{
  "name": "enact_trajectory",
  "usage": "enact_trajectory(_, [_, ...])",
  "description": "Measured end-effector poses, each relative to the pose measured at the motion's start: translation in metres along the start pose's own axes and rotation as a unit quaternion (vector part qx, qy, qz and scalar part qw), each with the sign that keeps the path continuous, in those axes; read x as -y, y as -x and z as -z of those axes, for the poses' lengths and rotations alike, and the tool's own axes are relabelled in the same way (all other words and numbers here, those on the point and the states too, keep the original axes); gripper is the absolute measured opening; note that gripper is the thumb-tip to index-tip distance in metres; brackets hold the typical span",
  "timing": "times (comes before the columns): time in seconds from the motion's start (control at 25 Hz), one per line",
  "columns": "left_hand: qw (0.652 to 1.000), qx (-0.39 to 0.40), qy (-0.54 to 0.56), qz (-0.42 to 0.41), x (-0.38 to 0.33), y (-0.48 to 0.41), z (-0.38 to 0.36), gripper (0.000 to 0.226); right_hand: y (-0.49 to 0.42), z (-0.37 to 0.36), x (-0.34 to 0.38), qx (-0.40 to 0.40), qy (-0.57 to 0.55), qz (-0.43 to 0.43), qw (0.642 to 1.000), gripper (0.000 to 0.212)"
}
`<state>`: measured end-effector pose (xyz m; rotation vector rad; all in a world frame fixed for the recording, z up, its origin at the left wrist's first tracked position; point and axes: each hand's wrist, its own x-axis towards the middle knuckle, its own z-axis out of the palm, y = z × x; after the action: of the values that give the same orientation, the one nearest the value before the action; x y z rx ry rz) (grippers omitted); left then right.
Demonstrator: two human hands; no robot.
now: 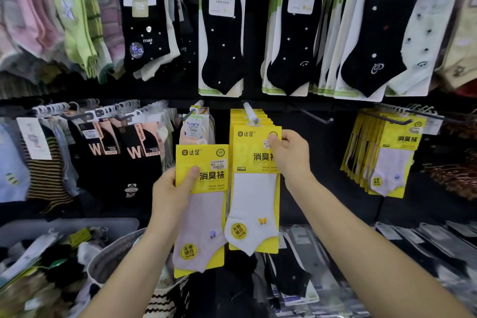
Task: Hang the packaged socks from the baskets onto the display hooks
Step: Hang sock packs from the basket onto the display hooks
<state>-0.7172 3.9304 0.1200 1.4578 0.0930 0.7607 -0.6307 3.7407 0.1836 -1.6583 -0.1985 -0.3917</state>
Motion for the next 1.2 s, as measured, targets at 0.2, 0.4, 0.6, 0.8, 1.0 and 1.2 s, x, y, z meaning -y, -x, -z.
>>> enact_trajectory(0.2, [1.000, 0.021, -0.014, -0.017, -0.008, -0.001, 0.002, 0.011, -0.002, -0.004, -0.003, 0.000, 0.059, 0.013, 0.998, 0.015])
enact_trajectory(0.4, [0.998, 0.068, -0.019, -0.009, -0.011, 0.009, -0.021, 0.017, 0.013, 0.013, -0.010, -0.057, 0.089, 0.071, 0.992, 0.016])
enact_trajectory(0.6, [0.991, 0.131, -0.012, 0.003, -0.010, 0.018, -0.050, 0.016, 0.027, 0.021, 0.008, 0.143, 0.007, 0.114, 0.983, 0.016])
enact_trajectory(0.8, [0.988, 0.149, -0.038, 0.020, -0.007, 0.014, -0.070, 0.009, 0.010, 0.030, 0.017, 0.112, 0.078, 0.077, 0.988, 0.022])
enact_trajectory(1.0, [0.989, 0.126, -0.072, 0.003, -0.017, -0.009, -0.083, 0.020, -0.016, 0.015, 0.035, 0.053, 0.164, 0.124, 0.977, 0.016])
enact_trajectory(1.2, [0.990, 0.092, -0.104, 0.035, -0.008, -0.025, -0.083, 0.021, -0.029, -0.003, 0.039, 0.050, 0.205, 0.120, 0.970, 0.017])
